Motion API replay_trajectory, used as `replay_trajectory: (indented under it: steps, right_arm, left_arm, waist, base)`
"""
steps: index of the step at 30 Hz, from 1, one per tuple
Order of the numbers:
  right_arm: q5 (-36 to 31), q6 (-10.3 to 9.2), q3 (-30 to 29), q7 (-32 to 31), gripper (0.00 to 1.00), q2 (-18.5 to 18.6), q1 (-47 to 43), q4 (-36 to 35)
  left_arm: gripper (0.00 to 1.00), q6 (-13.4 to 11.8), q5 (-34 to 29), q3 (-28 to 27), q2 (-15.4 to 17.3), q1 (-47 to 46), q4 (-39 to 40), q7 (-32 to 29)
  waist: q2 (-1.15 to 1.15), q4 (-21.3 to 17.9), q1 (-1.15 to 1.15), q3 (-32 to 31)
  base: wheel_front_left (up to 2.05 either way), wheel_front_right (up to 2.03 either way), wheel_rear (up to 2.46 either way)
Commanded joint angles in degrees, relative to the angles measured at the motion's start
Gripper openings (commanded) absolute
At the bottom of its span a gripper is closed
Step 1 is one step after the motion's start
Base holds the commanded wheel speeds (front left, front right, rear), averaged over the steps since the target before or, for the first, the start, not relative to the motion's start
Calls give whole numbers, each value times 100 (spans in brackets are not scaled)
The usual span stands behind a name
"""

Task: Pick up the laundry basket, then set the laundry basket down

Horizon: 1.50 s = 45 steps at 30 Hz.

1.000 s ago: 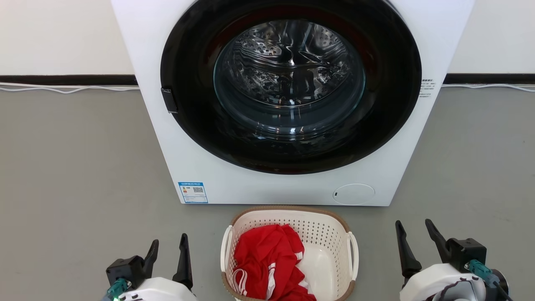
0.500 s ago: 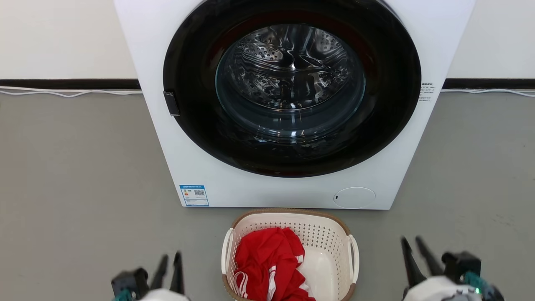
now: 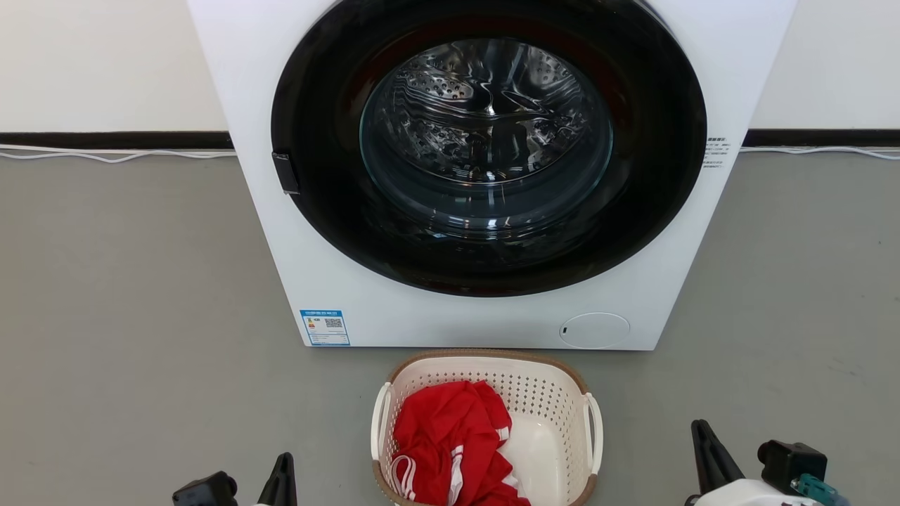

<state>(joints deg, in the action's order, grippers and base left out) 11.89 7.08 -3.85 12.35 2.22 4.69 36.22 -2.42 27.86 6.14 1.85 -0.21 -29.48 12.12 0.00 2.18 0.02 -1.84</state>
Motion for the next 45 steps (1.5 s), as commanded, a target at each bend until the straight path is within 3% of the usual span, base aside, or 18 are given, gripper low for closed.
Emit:
replay_trajectory:
  steps: [1, 45]
  right_arm:
    - [222, 5, -22, -69, 0, 34, 179, -202]
    - [3314, 19, -109, -778, 0, 46, 160, -1010]
  left_arm:
    - [0, 58, 172, -77, 20, -221, 192, -36]
    - [0, 427, 2650, -545, 53, -369, 729, -756]
  waist:
    - [0, -4, -2, 5]
    - [0, -89, -2, 83]
  base:
    - [0, 0, 0]
    - [0, 0, 0]
